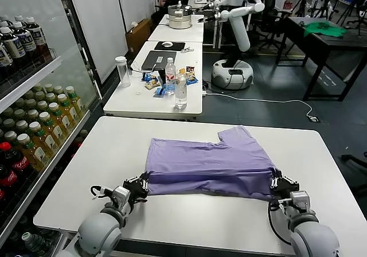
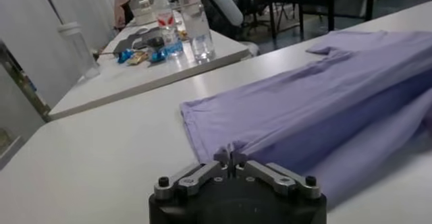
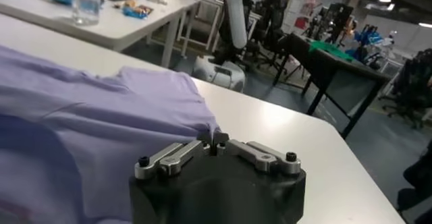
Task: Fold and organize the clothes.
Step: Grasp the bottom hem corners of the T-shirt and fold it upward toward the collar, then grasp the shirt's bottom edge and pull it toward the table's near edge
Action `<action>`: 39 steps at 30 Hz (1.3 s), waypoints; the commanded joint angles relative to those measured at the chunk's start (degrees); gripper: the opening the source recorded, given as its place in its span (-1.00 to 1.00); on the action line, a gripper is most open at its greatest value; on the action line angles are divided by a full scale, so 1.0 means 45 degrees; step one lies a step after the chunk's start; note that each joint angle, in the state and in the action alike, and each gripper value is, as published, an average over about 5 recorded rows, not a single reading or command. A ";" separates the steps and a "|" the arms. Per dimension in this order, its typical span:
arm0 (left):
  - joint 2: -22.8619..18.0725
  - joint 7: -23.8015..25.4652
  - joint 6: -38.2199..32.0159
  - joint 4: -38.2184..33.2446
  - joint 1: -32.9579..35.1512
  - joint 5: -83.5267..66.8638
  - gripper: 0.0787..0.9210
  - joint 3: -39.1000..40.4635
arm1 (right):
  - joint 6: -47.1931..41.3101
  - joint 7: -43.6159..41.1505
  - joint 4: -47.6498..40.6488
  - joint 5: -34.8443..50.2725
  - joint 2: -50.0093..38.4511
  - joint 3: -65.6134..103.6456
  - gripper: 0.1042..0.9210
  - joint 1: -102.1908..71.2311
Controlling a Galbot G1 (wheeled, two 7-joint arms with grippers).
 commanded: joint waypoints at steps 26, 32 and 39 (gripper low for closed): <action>-0.1543 -0.1185 -0.0016 0.0557 0.0581 0.0045 0.77 0.0358 | -0.0632 -0.0116 -0.0640 0.2011 0.0522 0.0425 0.76 -0.1668; -0.1492 -0.1116 -0.0089 0.0609 0.0639 -0.0563 0.65 0.0355 | -0.0627 -0.0085 -0.0841 0.2764 0.0525 0.0354 0.57 -0.1685; -0.1538 -0.0849 -0.0006 0.0644 0.0705 -0.1659 0.17 0.0339 | -0.0619 -0.0160 -0.0687 0.3034 0.0494 0.0348 0.06 -0.1811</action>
